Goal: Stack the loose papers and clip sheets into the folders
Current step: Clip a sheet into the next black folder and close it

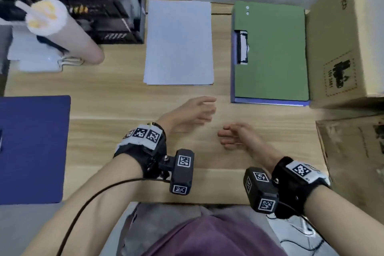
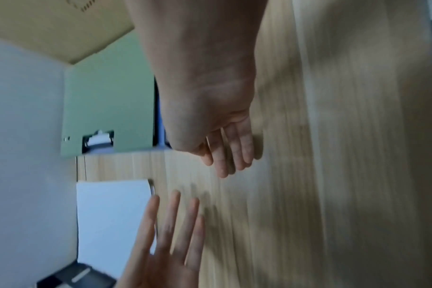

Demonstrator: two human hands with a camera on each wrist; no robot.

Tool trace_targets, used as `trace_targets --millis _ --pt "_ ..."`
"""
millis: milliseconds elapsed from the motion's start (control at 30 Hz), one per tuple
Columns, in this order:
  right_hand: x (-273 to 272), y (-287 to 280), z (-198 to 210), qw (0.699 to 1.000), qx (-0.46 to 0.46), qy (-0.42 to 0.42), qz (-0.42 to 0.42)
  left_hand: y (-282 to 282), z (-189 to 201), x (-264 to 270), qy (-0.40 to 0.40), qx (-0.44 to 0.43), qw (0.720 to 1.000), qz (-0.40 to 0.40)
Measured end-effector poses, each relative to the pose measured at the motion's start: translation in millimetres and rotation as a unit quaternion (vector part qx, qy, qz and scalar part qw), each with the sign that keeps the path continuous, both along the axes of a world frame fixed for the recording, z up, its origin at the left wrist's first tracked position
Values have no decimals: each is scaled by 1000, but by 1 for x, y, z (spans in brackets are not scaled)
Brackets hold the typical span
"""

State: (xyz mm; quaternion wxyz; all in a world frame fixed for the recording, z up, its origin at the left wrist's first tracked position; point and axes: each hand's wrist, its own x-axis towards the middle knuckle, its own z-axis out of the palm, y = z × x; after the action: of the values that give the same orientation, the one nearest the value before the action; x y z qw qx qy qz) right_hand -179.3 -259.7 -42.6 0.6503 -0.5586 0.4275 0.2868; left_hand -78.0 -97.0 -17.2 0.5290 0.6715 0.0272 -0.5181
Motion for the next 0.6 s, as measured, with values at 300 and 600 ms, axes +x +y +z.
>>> trace_targets --millis 300,600 --pt "46 196 0 967 -29 -50 247 306 1 -21 -300 280 849 334" --pt "67 366 13 882 -30 -107 458 433 -47 -129 -172 393 877 216"
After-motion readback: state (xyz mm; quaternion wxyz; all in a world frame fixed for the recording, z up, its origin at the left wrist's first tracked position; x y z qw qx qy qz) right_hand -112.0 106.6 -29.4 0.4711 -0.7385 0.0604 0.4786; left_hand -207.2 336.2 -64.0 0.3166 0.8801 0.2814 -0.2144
